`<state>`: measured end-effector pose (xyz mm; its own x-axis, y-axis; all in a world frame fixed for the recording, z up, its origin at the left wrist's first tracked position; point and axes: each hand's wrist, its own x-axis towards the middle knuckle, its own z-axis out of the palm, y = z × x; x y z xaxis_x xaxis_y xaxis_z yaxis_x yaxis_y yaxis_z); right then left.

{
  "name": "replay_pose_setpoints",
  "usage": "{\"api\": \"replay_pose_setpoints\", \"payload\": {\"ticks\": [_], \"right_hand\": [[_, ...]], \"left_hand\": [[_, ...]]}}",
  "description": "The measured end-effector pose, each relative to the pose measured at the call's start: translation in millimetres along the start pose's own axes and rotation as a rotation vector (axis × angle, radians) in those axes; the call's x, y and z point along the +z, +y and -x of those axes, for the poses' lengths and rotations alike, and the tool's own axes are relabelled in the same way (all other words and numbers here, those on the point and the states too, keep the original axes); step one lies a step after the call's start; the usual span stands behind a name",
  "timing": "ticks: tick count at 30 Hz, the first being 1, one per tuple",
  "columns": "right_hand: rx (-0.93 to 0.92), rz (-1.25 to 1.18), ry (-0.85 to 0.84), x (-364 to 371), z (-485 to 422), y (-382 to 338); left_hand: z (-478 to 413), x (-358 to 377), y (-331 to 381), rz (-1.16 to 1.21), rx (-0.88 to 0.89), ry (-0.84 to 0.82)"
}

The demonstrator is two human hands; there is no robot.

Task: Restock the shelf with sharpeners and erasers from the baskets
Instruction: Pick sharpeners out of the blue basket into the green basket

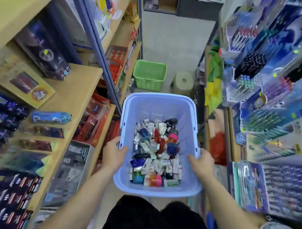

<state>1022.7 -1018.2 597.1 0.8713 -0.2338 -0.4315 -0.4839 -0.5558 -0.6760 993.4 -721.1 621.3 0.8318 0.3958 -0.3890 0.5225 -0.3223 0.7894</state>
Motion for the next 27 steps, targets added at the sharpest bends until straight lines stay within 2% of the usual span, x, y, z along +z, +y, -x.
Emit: {"api": "replay_pose_setpoints", "payload": {"ticks": [11,20,27], "right_hand": [[-0.015,0.014,-0.053,-29.5,-256.4,-102.9],[-0.088,0.017,-0.096,-79.3,-448.0,-227.5],[-0.124,0.103,-0.137,-71.2,-575.6,-317.2]], "left_hand": [[-206.7,76.2,143.7,-0.057,-0.012,0.058],[-358.9,121.6,278.7,-0.056,0.021,0.131],[-493.0,137.7,322.9,0.012,-0.087,0.183]]}}
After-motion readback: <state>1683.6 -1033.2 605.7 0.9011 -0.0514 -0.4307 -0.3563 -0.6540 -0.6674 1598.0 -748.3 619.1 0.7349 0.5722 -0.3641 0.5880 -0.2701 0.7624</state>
